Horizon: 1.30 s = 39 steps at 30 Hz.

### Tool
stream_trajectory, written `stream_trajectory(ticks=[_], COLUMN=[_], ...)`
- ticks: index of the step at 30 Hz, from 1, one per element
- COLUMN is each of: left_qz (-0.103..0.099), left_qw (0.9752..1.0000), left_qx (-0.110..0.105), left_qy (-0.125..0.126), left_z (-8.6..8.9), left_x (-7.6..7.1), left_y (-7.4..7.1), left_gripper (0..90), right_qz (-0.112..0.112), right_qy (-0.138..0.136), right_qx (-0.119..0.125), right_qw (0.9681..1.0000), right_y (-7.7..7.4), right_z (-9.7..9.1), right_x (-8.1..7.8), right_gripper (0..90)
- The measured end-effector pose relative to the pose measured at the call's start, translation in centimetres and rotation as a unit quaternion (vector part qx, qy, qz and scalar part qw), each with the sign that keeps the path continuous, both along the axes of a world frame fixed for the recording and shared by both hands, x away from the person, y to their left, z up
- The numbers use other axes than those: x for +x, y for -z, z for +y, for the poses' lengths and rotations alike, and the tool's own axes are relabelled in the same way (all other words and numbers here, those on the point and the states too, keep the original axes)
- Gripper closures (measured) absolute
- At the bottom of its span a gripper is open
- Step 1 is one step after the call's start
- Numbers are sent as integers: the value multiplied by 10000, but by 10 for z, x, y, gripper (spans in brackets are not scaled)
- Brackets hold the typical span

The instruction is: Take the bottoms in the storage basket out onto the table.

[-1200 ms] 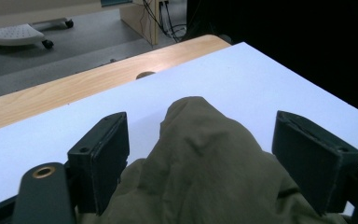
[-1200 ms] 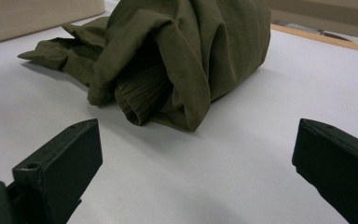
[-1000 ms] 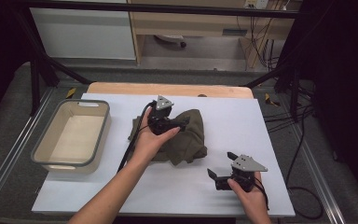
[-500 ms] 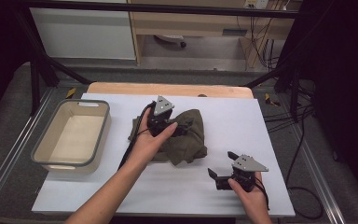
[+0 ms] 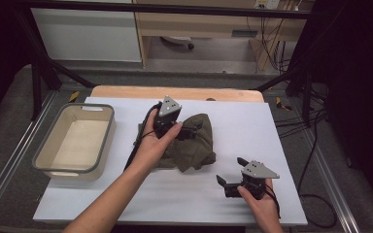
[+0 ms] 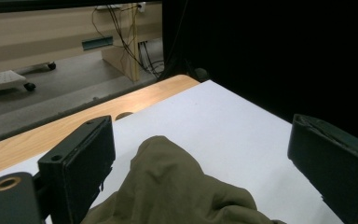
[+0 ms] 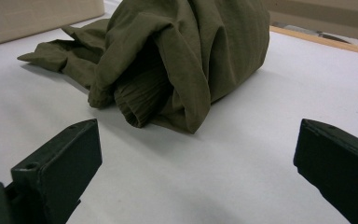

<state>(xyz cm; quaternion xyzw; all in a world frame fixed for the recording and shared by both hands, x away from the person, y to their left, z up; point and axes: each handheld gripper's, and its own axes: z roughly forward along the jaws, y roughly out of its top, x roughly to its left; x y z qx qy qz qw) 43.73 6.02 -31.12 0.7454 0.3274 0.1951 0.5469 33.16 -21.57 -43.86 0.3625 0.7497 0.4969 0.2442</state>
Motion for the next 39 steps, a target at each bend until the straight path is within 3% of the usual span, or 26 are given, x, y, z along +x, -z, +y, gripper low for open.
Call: stream_trajectory(ticks=[3, 7, 14, 19, 22, 25, 28, 35, 37, 39], left_qz=[65, 9, 20, 0, -47, -114, -21, -84, -84, -62], left_qw=[10000, 9999, 9999, 9997, 9999, 9997, 9999, 9996, 9998, 9998], left_qx=[-7, -30, 71, -145, -89, 229, 137, 188, 15, 42], left_qy=[21, 129, 117, 189, 111, -24, -26, -205, -185, -168], left_z=[1, 3, 15, 26, 31, 36, 43, 68, 76, 78], left_x=[0, -3, -8, -13, -15, -18, -20, -22, -25, -26], left_y=[-2, -6, -13, -21, -25, -25, -24, -30, -28, -25], left_gripper=[69, 66, 57, 57, 60, 62, 62, 62, 65, 61], right_qz=[-30, -36, -45, -52, -37, -43, -41, -58, -73, -76], right_qy=[5, -8, -58, -47, -54, -36, 1, 56, 56, 47], right_qx=[-2, -12, -38, -37, -69, -66, -95, -64, -58, -75], right_qw=[10000, 10000, 10000, 10000, 10000, 10000, 9999, 9999, 9999, 9999], right_y=[-2, -2, -1, -1, -1, -1, -1, -3, -3, -3], right_z=[-1, -1, 0, 1, 2, 1, 0, -3, -2, -1], right_x=[0, 0, -1, 0, -1, -1, 0, -2, -1, -1], right_gripper=[16, 16, 15, 16, 16, 16, 19, 17, 16, 16])
